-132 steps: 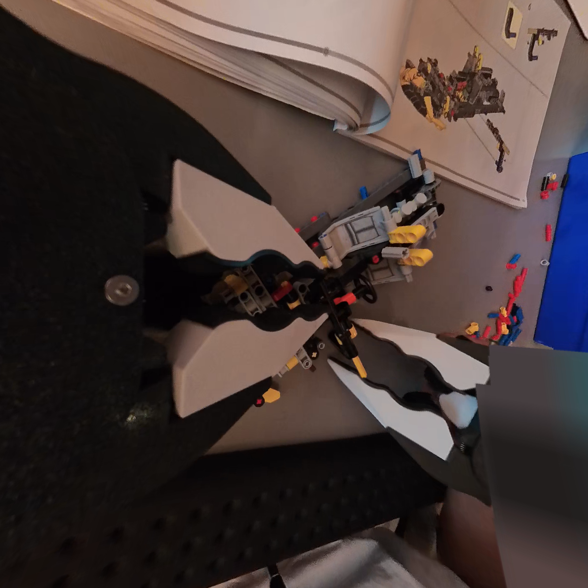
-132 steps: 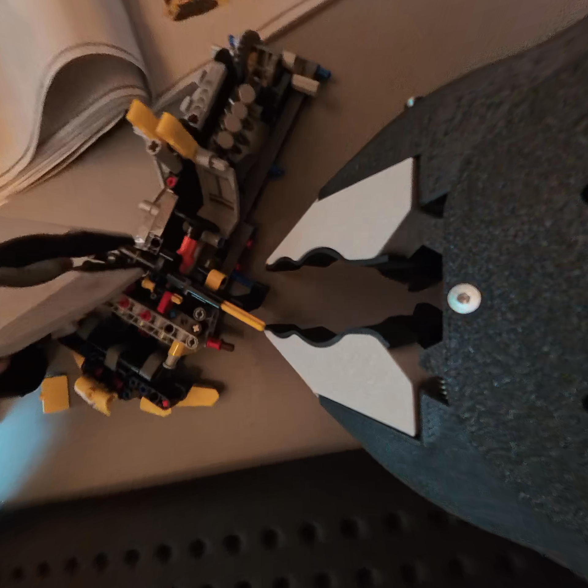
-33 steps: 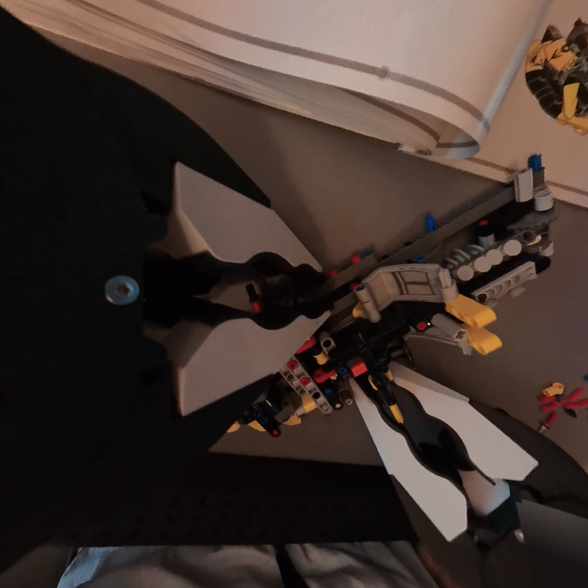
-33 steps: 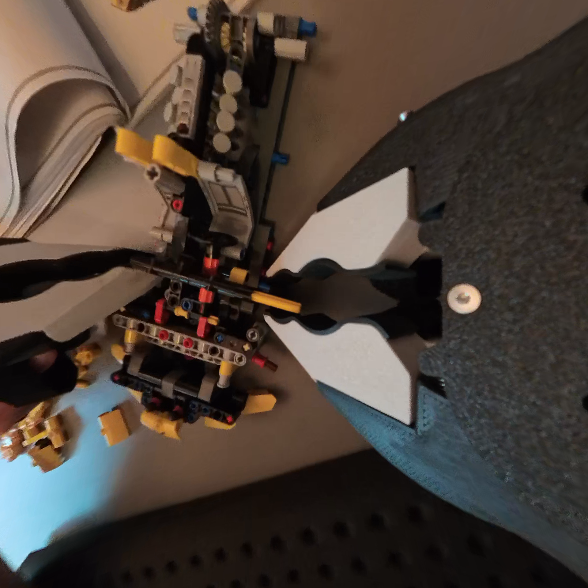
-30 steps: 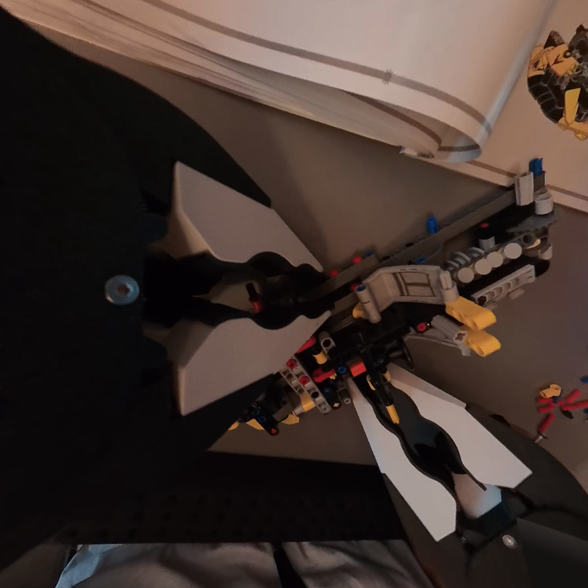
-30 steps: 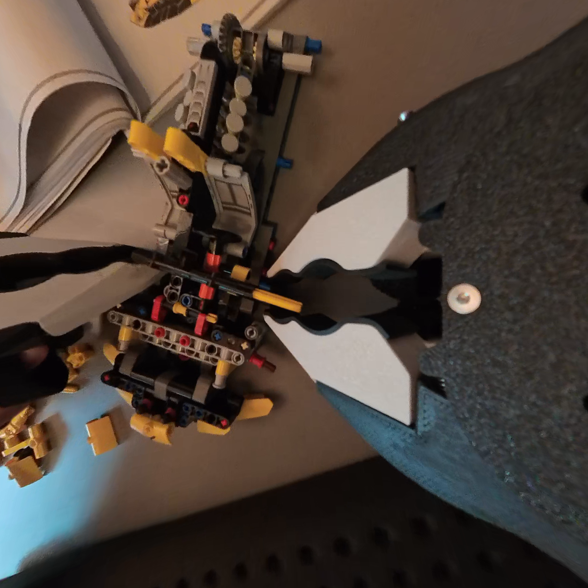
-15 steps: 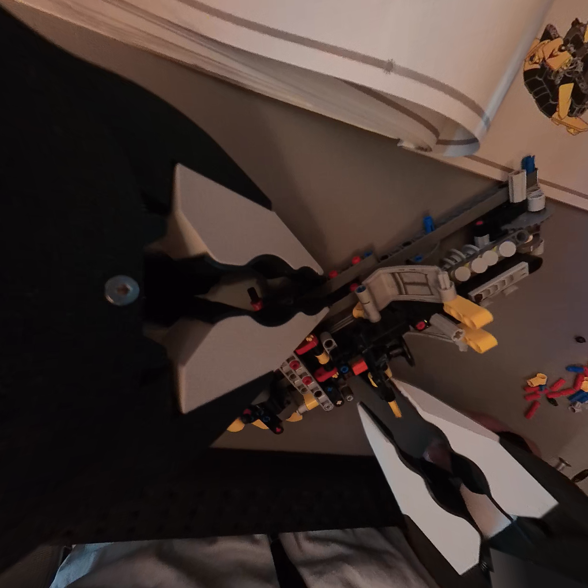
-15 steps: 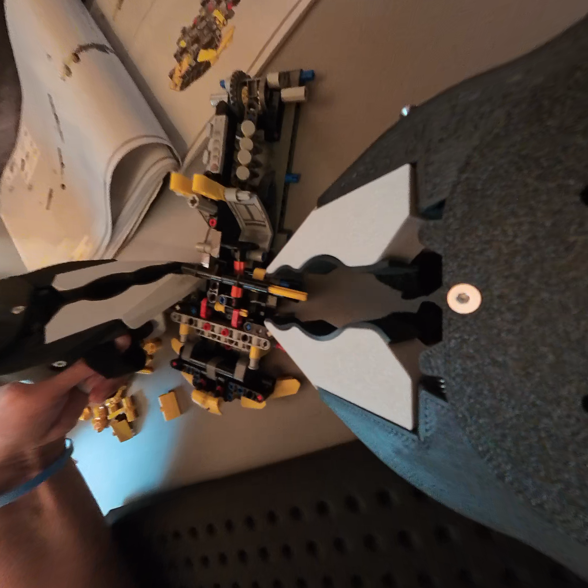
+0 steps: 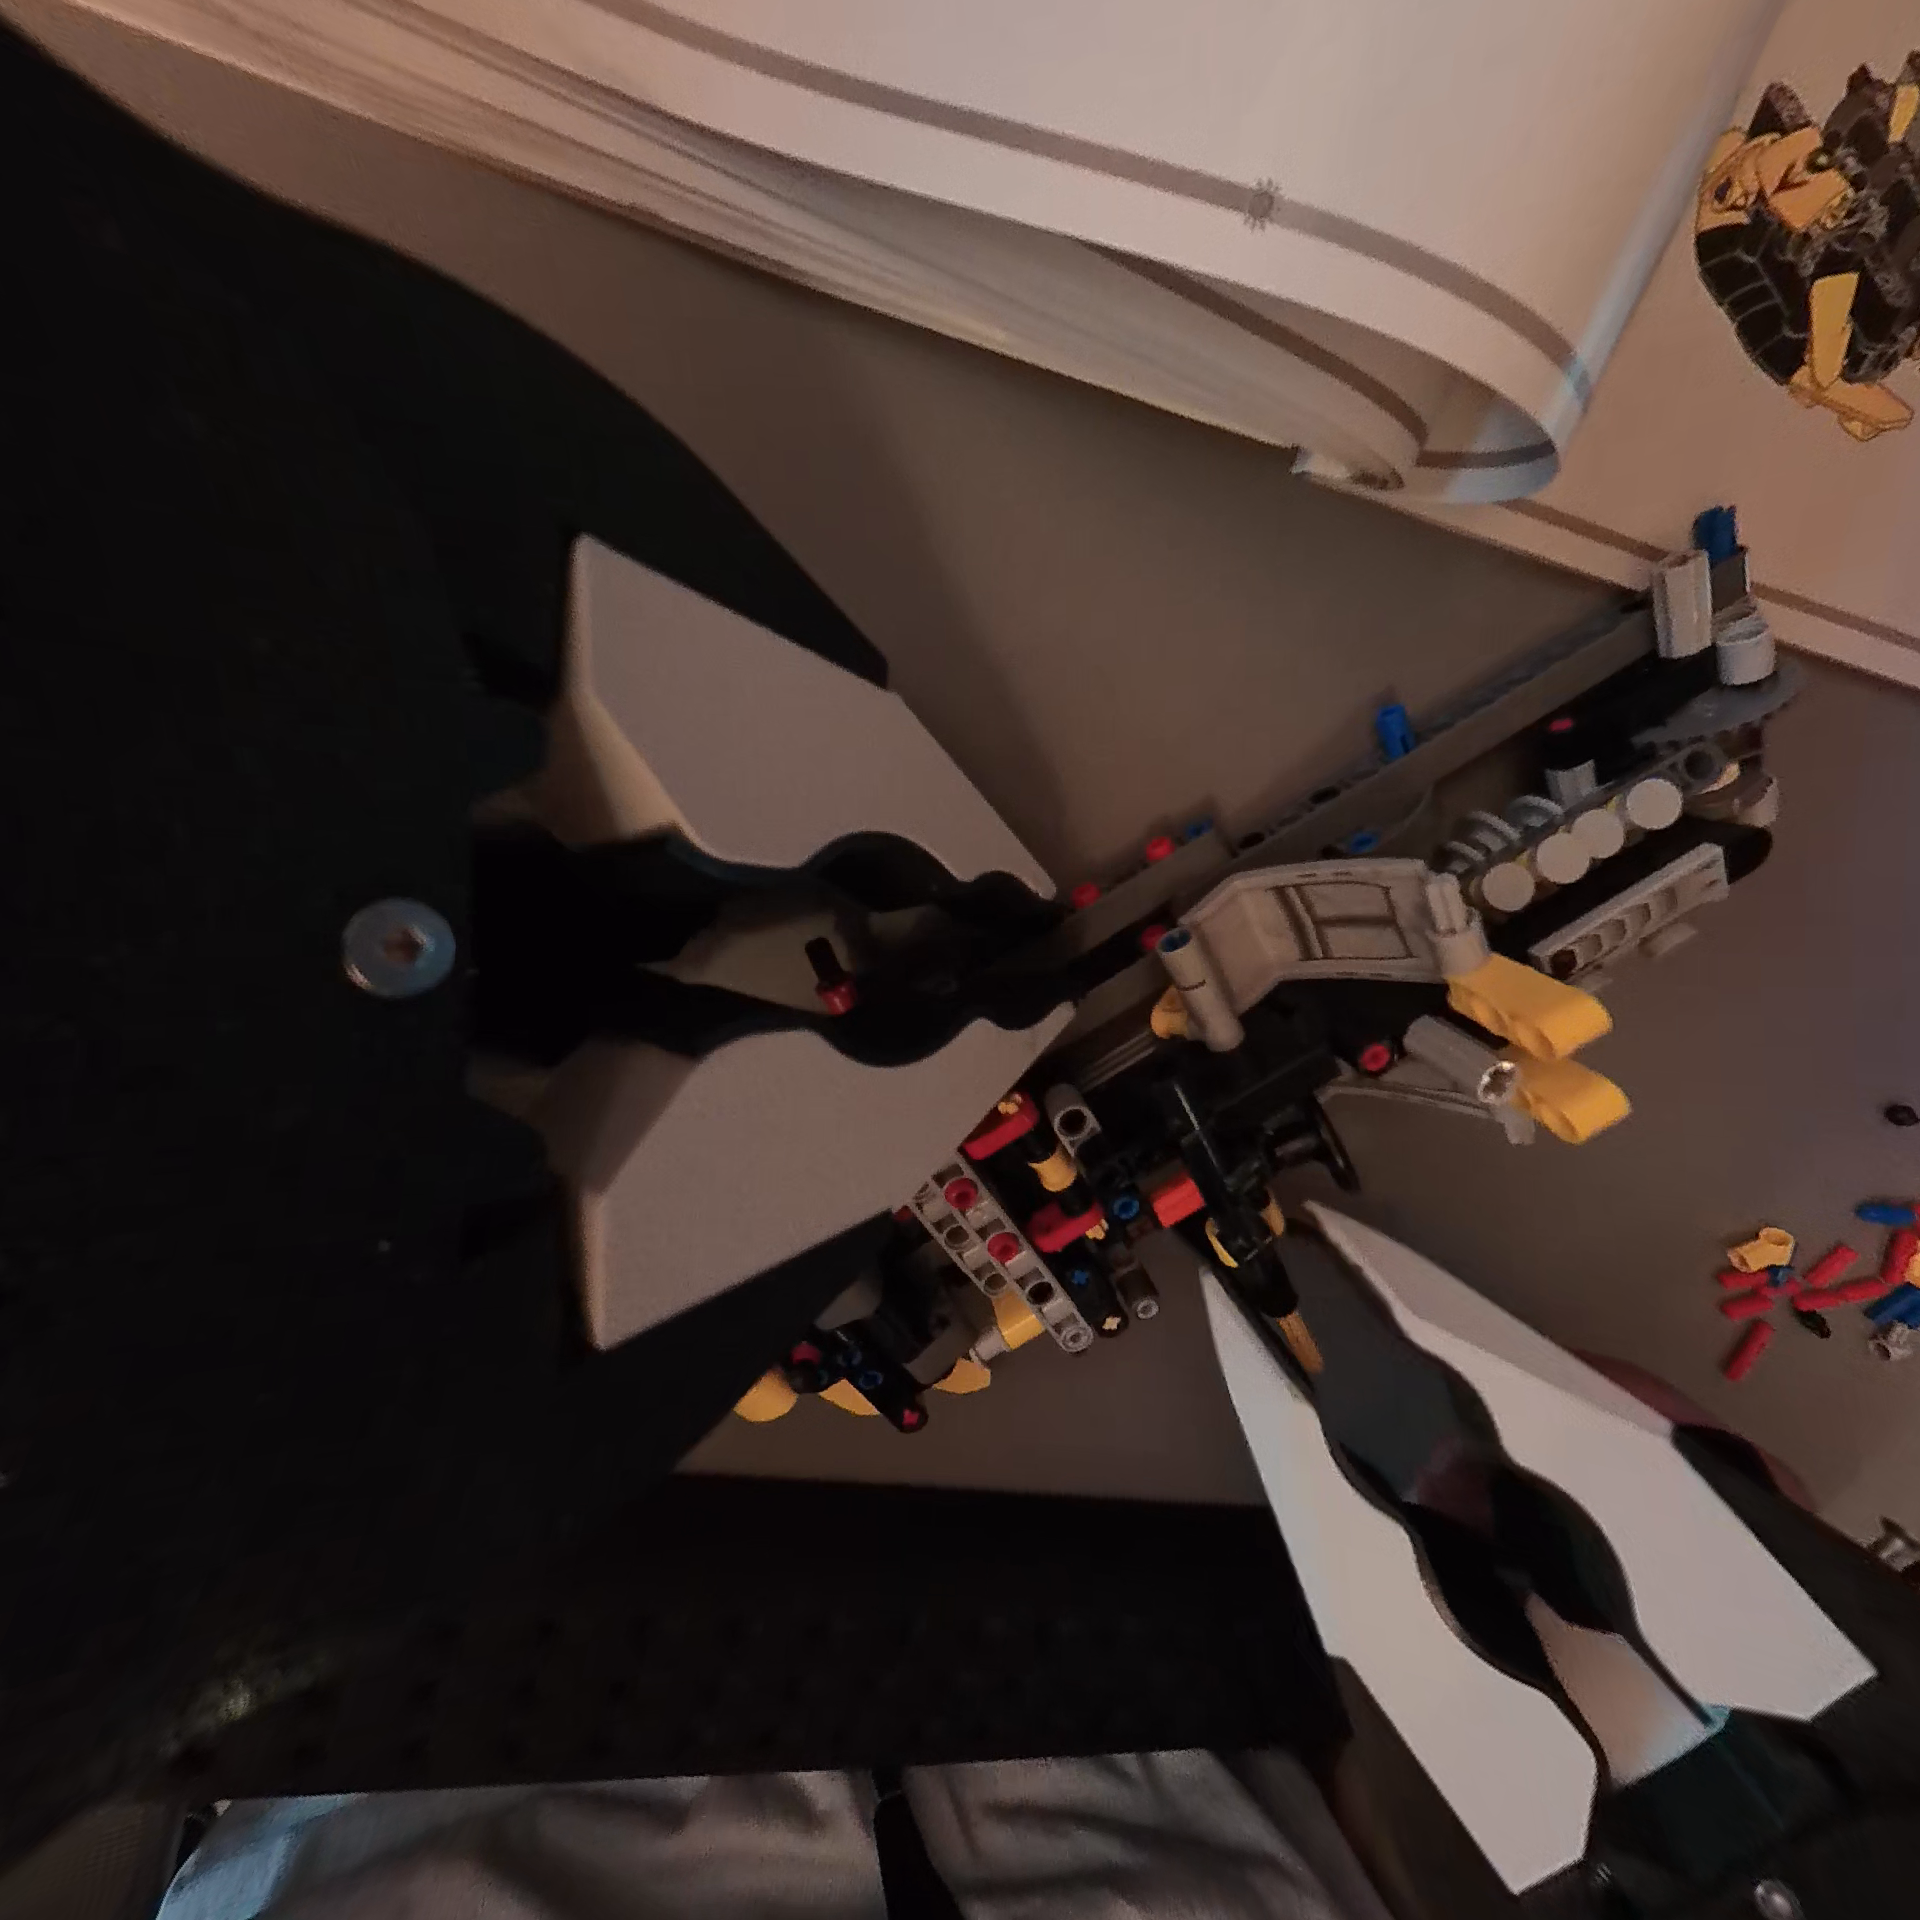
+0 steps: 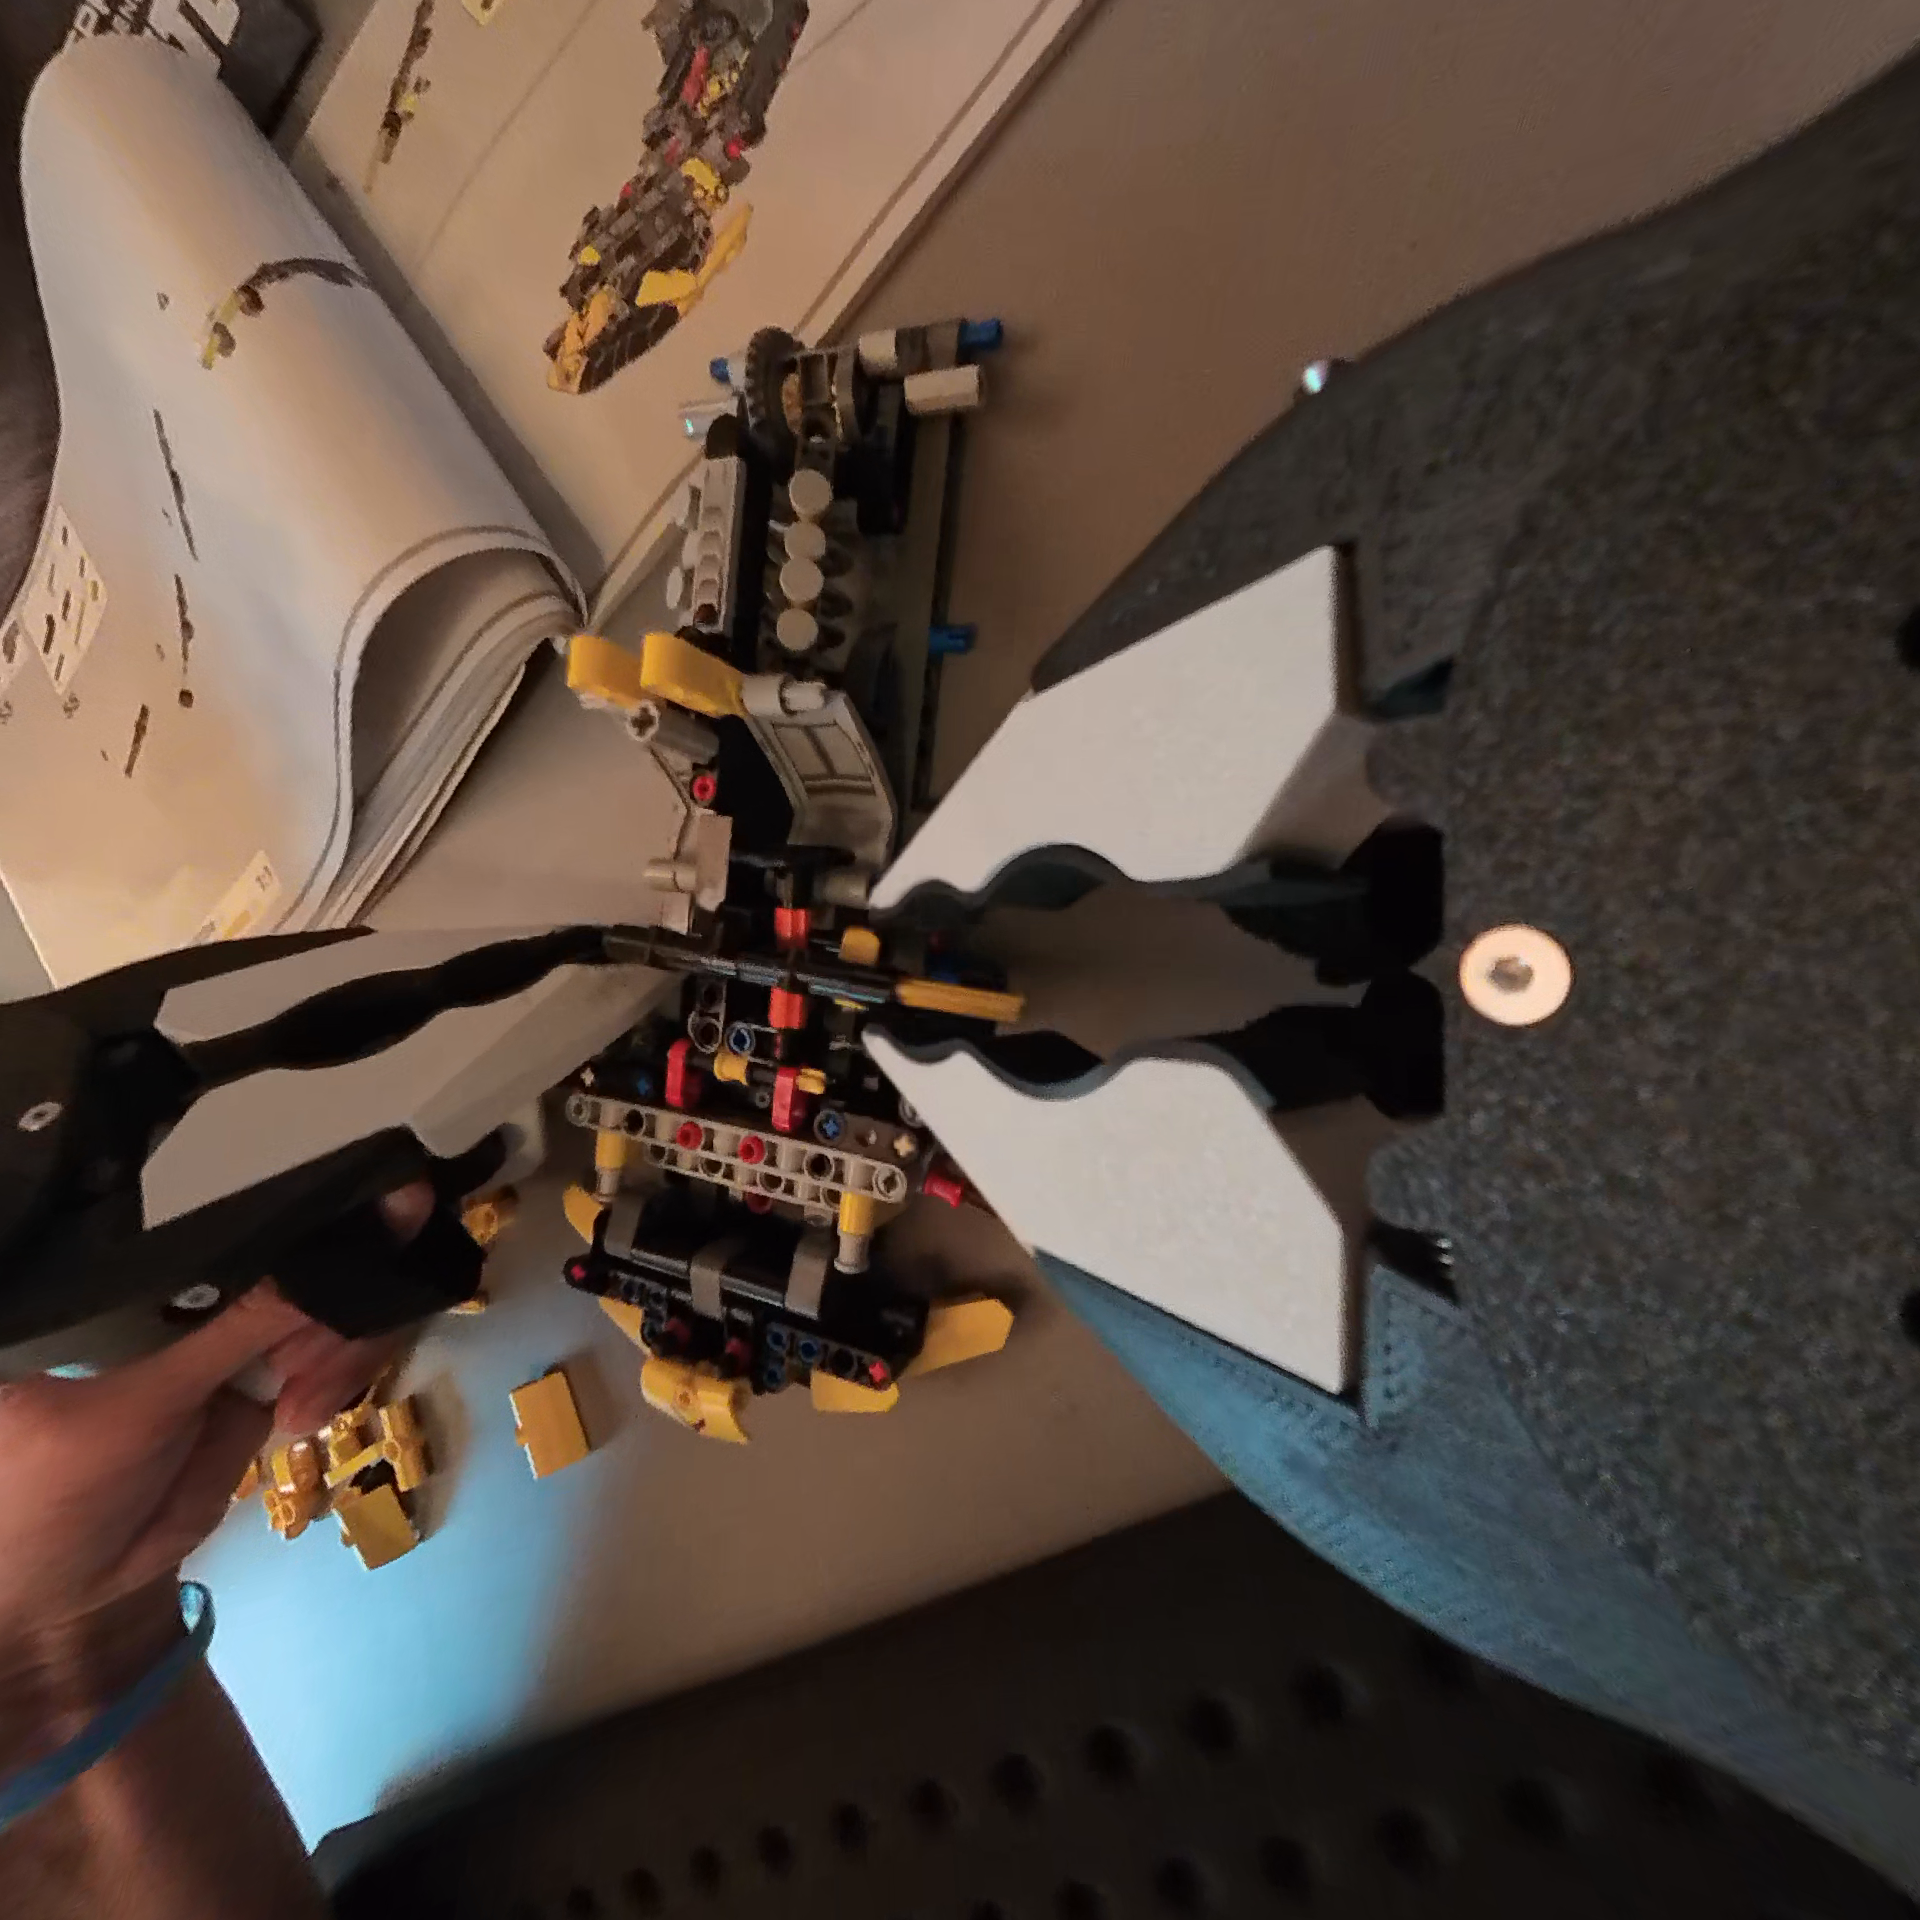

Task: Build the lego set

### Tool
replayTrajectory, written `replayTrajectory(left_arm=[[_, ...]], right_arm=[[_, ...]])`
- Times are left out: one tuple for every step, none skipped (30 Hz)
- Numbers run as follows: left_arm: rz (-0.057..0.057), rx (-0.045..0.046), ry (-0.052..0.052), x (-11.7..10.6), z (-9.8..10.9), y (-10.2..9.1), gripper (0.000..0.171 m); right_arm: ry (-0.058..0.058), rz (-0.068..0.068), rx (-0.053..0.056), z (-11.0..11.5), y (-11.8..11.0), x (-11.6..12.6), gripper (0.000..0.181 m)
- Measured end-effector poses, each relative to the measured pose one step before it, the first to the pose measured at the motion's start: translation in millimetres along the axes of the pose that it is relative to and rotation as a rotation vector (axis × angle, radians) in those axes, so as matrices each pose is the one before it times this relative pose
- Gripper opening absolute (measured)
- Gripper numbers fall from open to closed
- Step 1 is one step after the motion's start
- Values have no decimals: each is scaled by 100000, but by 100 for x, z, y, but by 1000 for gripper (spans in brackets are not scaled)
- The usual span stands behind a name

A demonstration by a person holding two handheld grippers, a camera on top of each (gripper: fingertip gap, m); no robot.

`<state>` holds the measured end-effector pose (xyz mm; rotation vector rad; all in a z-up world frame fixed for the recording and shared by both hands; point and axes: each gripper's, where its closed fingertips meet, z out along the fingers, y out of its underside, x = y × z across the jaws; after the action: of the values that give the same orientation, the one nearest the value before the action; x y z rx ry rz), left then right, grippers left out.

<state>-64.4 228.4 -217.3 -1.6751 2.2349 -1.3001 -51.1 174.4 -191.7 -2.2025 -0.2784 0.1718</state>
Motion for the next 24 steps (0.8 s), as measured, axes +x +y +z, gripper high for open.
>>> replayTrajectory(left_arm=[[10,171,25,3,-4,-8,5],[-158,184,113,2,-2,4,5],[-161,31,-3,-1,3,3,5],[249,-232,-342,-29,2,38,5],[296,-96,-304,10,-9,-15,5],[285,-174,-443,0,9,8,5],[212,-34,-526,-19,18,-19,4],[-72,5,-465,-19,8,-30,4],[191,69,-423,-3,9,-17,4],[194,40,-381,-2,-4,-5,4],[-31,-45,-333,-12,2,5,4],[126,-15,-320,-12,9,1,4],[169,-34,-295,-4,-4,4,3],[74,-135,-199,-8,5,3,3],[41,-196,6,20,26,30,3],[-79,-113,113,22,11,28,3],[-68,89,100,27,-4,3,3],[-212,49,140,11,40,4,1],[-198,36,24,10,49,-10,1],[336,67,-74,10,-26,-14,1],[880,-191,-164,28,-63,-27,1],[1561,-417,-667,12,-39,-25,1],[2663,-182,-804,31,-89,-25,3],[2907,163,-802,13,-176,-63,4]], right_arm=[[-256,1429,-643,110,53,91,19],[-1127,1449,-528,177,99,-58,23],[-2174,2168,-379,232,66,-177,29],[-2857,3109,-477,169,-30,-273,33],[-647,2256,-778,14,9,90,29],[1502,-336,-289,-73,44,354,20],[-17,-1356,692,-12,-68,-20,19],[1382,-1280,-330,-18,25,-26,18],[3183,-3871,-288,-21,14,4,18],[4155,-5855,-556,-22,13,23,17],[4442,-6150,-970,-32,-2,30,16],[4216,-5849,-999,-16,-27,28,16],[3909,-5579,-868,-37,-40,40,16],[3375,-3901,-527,-27,-49,19,15],[2226,-2333,-286,-37,-57,-6,15],[827,-1077,-167,-30,-52,-82,15],[-285,310,13,-29,8,-66,15],[-513,110,-85,-33,16,-27,15],[-153,-641,86,-53,-16,-41,15],[316,-1004,-165,-2,17,-3,15],[190,-514,-132,26,57,-32,15],[-638,1604,873,3,30,-41,15],[-2046,4892,1991,-4,29,-58,16],[-4260,7401,2180,-43,65,-49,16]])
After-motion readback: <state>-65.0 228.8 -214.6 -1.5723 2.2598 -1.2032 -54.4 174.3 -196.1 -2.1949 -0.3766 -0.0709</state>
